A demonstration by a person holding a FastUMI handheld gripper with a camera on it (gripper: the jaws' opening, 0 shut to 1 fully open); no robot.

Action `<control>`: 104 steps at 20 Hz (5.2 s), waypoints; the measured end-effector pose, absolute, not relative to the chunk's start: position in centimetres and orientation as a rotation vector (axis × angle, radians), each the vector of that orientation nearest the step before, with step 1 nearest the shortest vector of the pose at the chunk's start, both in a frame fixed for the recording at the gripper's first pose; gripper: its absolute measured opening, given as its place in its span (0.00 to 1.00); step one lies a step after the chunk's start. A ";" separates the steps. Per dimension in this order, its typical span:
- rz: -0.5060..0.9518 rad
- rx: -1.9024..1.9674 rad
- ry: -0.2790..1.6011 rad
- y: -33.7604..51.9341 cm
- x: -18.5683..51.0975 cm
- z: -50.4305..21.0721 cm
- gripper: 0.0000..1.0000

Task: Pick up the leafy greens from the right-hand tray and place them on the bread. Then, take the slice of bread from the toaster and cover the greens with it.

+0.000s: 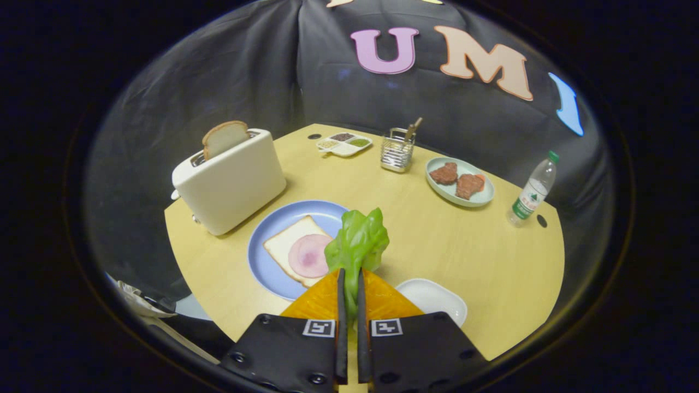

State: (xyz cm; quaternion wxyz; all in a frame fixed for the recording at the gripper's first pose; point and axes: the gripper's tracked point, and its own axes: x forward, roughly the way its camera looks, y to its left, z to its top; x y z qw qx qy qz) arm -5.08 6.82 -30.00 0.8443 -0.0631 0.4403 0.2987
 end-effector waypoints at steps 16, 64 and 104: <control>0.785 -0.137 0.977 18.0 -5.6 -32.8 0.10; 0.785 0.037 0.827 33.3 -1.5 -17.1 0.99; 0.655 0.256 0.877 29.9 1.8 -15.7 0.08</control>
